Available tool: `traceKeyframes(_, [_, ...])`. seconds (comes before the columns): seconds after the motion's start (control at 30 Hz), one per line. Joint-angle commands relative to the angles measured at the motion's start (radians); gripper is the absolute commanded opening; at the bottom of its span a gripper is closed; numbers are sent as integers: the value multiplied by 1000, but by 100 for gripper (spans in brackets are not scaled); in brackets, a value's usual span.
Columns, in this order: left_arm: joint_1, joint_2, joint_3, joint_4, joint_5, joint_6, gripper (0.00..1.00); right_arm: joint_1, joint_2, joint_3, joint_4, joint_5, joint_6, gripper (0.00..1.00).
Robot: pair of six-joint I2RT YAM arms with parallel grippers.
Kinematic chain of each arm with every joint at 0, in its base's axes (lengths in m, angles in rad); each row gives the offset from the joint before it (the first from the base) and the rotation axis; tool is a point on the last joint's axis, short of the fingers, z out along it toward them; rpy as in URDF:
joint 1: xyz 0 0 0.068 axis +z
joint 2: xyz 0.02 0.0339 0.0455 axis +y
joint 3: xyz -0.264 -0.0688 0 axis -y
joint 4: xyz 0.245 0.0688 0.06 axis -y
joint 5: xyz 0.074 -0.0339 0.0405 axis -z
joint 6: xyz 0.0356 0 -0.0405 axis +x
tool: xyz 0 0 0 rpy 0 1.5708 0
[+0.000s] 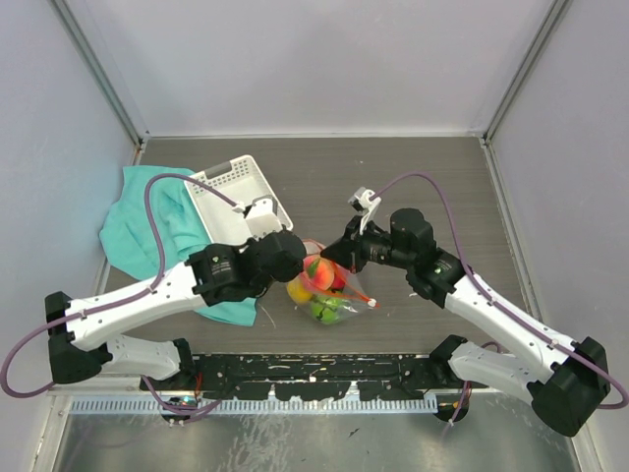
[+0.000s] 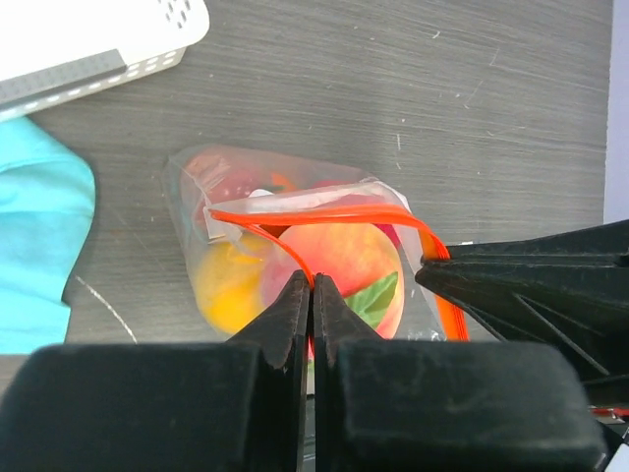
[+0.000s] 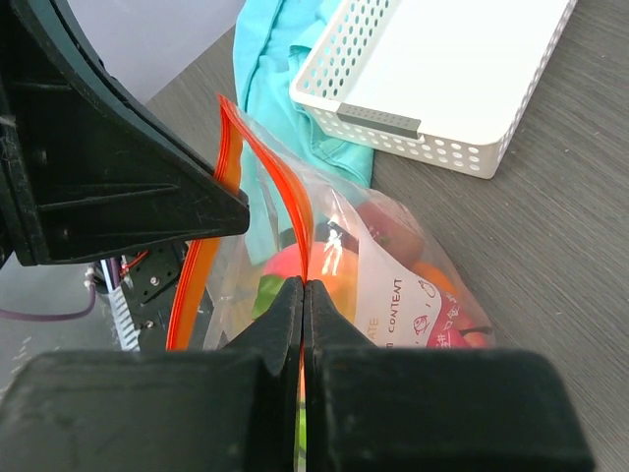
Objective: Open the zip-top bag and remove the fake food
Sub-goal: Open the zipper of the food storage bag at the center of the board.
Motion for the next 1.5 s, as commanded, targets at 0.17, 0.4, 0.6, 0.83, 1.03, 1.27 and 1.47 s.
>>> traceKeyframes(0.17, [135, -43, -20, 293, 179, 246, 0, -68, -117, 65, -24, 93, -65, 0])
traceKeyframes(0.4, [242, 94, 61, 449, 445, 319, 0, -164, -220, 161, -141, 191, -127, 0])
traceKeyframes(0.6, [242, 333, 261, 540, 666, 311, 0, -200, -286, 252, -241, 306, -182, 0])
traceKeyframes(0.83, [250, 500, 321, 680, 799, 293, 0, -200, -318, 248, -335, 450, -242, 0])
traceKeyframes(1.03, [288, 554, 169, 848, 894, 264, 0, -200, -338, 68, -281, 430, -192, 0])
traceKeyframes(1.27, [302, 519, 27, 830, 823, 298, 0, -200, -337, -76, -212, 357, -147, 0])
traceKeyframes(1.47, [302, 396, -165, 937, 774, 322, 2, -200, -333, -124, -147, 276, -96, 0])
